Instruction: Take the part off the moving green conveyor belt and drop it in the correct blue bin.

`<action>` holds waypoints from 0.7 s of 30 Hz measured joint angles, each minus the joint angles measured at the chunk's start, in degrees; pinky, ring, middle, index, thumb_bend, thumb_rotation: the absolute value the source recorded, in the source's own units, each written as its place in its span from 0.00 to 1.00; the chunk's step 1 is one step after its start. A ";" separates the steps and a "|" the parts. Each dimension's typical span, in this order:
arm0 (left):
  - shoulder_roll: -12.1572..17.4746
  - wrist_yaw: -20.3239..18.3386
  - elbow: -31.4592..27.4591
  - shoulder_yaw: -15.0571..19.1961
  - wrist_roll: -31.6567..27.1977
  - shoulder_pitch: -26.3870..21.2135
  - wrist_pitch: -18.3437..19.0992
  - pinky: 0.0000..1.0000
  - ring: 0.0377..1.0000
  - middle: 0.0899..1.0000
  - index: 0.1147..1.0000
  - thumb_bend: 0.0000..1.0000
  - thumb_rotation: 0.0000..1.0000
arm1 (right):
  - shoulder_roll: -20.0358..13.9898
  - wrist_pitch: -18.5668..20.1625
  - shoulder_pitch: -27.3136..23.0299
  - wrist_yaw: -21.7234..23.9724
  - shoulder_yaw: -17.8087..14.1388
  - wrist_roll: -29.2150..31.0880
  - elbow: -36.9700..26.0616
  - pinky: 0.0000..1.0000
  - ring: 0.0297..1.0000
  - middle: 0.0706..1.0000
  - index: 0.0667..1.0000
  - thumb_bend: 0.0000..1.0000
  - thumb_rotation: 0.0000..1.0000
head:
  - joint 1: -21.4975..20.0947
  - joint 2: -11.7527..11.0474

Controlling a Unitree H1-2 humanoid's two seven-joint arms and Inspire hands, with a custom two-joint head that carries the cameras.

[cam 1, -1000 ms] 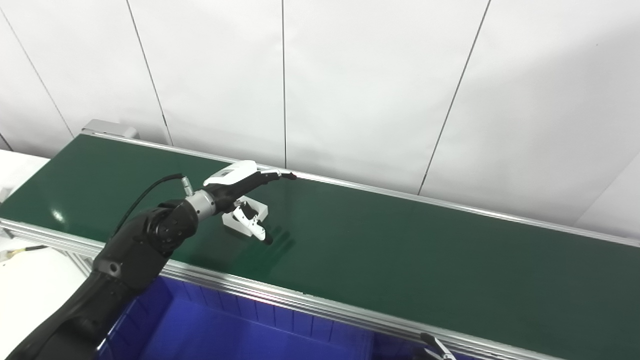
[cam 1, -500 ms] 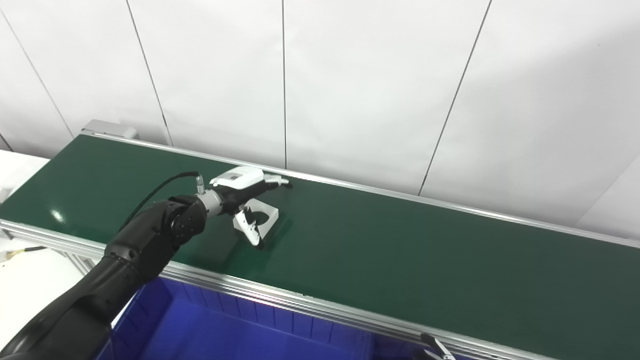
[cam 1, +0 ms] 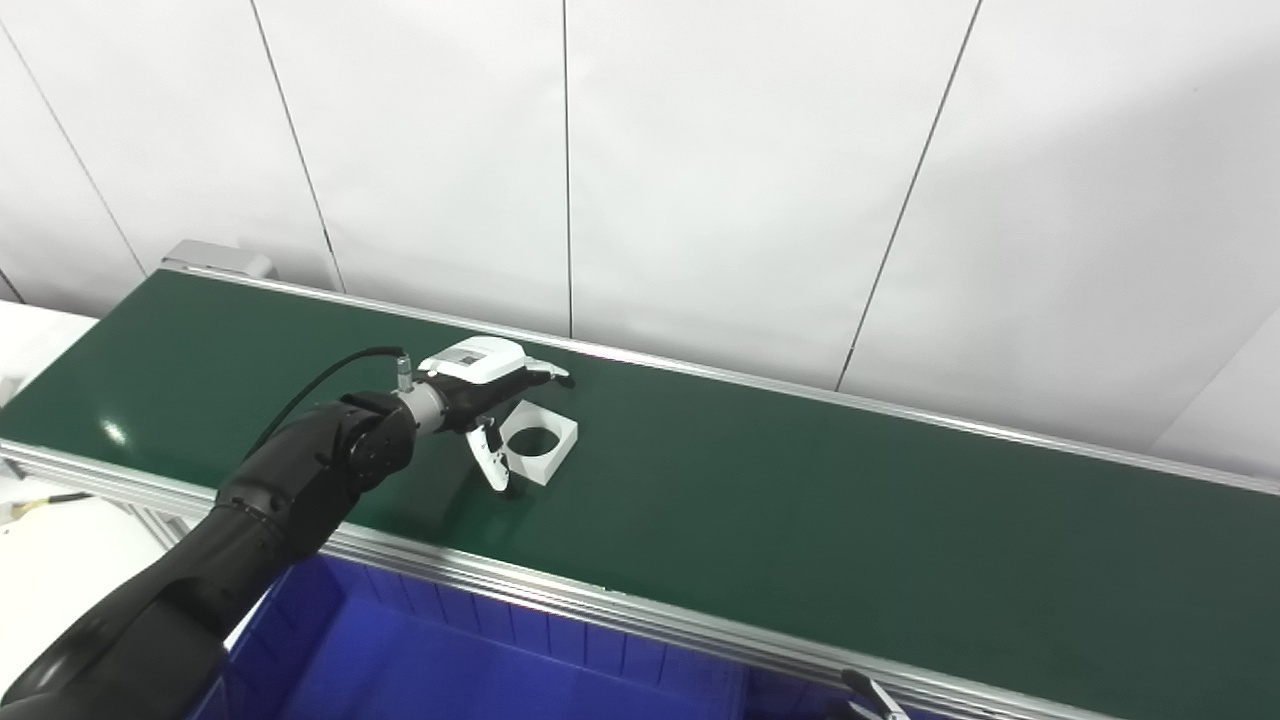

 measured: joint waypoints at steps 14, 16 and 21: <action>-3.91 3.18 4.07 0.14 -5.00 -0.63 -2.45 0.50 0.42 0.46 0.44 0.50 0.00 | 0.10 -0.07 0.16 -0.05 -0.15 -0.19 -0.42 0.67 0.78 0.78 0.90 0.80 0.35 | 0.00 0.44; -4.20 3.75 4.83 0.10 -5.07 -0.73 -3.05 0.48 0.41 0.45 0.45 0.50 0.00 | 0.12 -0.09 0.16 -0.04 -0.17 -0.20 -0.42 0.68 0.78 0.78 0.90 0.80 0.35 | -0.09 0.53; -5.02 4.51 6.43 -0.02 -6.07 -1.10 -4.47 0.42 0.38 0.43 0.47 0.49 0.00 | 0.45 -0.11 0.14 -0.04 -0.28 0.10 -0.42 0.68 0.78 0.79 0.90 0.80 0.35 | -0.18 0.53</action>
